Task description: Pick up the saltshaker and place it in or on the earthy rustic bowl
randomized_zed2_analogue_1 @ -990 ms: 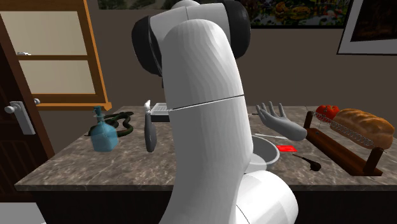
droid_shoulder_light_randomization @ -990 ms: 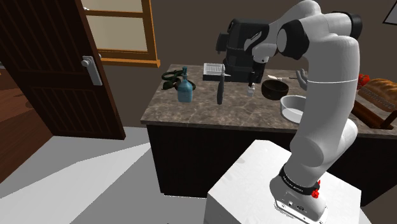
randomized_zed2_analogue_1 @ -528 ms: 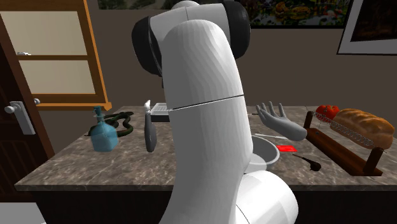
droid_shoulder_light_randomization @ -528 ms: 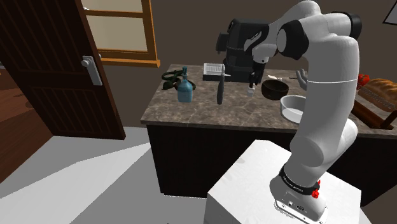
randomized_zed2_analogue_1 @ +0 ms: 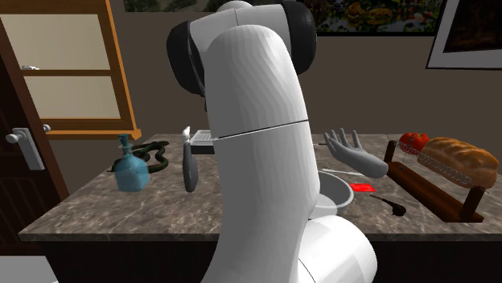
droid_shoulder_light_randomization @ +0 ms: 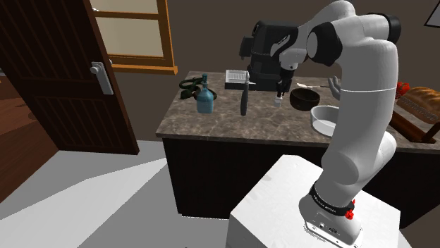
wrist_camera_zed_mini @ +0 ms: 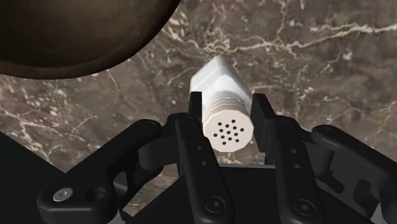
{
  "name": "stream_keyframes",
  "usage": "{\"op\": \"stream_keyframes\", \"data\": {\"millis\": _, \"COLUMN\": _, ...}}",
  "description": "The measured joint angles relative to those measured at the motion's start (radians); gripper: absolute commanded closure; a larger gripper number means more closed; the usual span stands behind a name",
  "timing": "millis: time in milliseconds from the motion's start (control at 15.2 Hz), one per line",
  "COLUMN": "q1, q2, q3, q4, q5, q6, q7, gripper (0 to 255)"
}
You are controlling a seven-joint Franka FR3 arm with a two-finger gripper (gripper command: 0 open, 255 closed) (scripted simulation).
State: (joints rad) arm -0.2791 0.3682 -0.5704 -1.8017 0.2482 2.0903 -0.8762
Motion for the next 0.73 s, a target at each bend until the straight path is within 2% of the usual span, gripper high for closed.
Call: {"op": "stream_keyframes", "data": {"millis": 726, "q1": 0.007, "q2": -0.048, "q3": -0.016, "q4": 0.059, "q5": -0.035, "q6": -0.098, "q7": 0.021, "gripper": 255}}
